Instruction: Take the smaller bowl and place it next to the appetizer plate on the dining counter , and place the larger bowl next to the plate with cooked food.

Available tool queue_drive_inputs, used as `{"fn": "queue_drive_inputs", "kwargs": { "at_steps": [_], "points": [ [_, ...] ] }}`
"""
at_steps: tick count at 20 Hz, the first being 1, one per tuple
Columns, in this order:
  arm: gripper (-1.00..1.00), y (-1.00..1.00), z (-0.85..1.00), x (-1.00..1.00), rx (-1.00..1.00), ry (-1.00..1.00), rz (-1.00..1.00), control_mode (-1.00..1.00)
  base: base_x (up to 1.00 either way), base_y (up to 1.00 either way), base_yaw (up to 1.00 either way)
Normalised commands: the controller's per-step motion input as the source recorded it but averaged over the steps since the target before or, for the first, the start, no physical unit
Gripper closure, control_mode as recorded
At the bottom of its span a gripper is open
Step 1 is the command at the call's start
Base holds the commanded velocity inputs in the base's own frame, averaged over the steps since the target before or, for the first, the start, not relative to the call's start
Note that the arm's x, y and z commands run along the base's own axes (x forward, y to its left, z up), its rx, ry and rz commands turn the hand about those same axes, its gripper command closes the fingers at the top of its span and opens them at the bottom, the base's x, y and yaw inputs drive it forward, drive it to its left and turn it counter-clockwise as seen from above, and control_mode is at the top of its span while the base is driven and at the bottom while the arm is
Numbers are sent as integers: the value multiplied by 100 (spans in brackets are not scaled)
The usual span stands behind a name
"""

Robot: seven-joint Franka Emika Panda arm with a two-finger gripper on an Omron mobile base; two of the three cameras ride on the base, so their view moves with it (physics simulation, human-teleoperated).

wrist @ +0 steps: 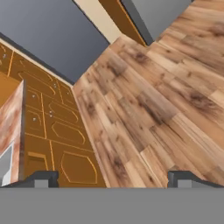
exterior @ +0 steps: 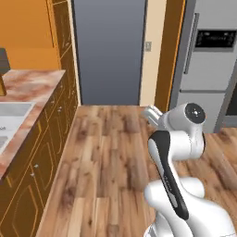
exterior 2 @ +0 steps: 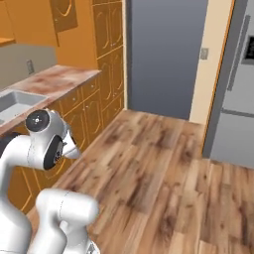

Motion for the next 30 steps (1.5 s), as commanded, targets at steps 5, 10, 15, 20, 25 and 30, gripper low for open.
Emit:
{"fn": "queue_drive_inputs", "kwargs": {
  "at_steps": [5,10,15,20,25,30],
  "points": [
    [-100,0,0,0,0,0,0,100,100,-3,57],
    [-100,0,0,0,0,0,0,100,99,-7,68],
    [-100,0,0,0,0,0,0,100,98,-15,67],
    [-100,0,0,0,0,0,0,100,95,-17,65],
    [-100,0,0,0,0,0,0,100,33,0,83],
    [-100,0,0,0,0,0,0,100,31,0,77]
  ]
}}
